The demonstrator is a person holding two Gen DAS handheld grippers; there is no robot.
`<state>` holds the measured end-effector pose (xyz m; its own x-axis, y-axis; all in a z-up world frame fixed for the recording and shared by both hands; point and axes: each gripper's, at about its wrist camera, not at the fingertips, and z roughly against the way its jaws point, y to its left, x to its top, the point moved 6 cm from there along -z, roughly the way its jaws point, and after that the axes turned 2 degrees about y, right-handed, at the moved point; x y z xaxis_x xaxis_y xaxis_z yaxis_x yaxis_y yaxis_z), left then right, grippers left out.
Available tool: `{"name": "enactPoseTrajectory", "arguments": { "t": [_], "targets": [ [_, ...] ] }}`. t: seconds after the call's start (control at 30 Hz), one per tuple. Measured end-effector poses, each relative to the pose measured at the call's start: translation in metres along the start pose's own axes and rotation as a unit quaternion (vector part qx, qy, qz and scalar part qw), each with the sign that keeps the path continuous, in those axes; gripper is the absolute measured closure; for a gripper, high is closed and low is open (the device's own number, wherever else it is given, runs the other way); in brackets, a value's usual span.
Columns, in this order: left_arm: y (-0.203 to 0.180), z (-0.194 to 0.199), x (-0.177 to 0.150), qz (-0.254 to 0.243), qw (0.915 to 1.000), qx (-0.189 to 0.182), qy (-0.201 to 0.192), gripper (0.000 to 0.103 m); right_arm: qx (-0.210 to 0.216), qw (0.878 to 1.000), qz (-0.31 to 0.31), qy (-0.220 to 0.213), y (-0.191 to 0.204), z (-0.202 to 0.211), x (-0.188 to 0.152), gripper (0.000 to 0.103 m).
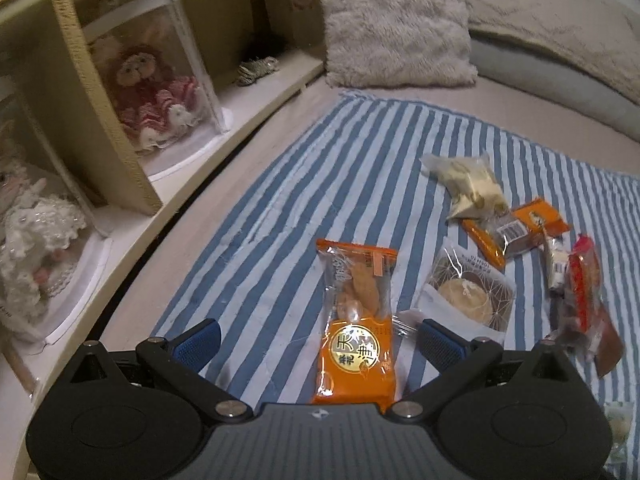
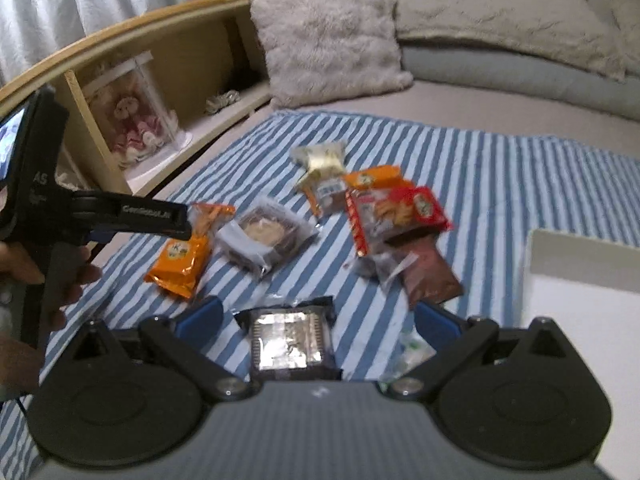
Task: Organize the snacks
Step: 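Grasp the dark square cake pack with the right tool while the left tool grasps the orange cookie bag, then carry the dark cake pack and orange cookie bag over the white tray with both tools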
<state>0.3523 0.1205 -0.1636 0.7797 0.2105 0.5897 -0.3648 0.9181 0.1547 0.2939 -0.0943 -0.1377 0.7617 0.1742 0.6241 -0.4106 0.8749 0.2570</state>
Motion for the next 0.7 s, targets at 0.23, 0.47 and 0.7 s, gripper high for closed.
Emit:
{"name": "enactPoseTrajectory", "arguments": {
  "t": [0.23, 0.47, 0.7],
  "targets": [
    [-0.006, -0.019, -0.009, -0.034, 0.9989, -0.021, 0.025, 0.004, 0.011, 0.998, 0.02, 0.061, 0.003, -0.038, -0.01, 0.016],
    [-0.017, -0.018, -0.013, -0.073, 0.9962, -0.032, 0.034, 0.047, 0.035, 0.996, 0.036, 0.074, 0.013, -0.046, -0.015, 0.035],
    [-0.013, -0.007, -0.023, -0.084, 0.994, -0.042, 0.057, 0.057, 0.046, 0.994, 0.046, 0.089, 0.021, -0.034, -0.02, 0.046]
  ]
}}
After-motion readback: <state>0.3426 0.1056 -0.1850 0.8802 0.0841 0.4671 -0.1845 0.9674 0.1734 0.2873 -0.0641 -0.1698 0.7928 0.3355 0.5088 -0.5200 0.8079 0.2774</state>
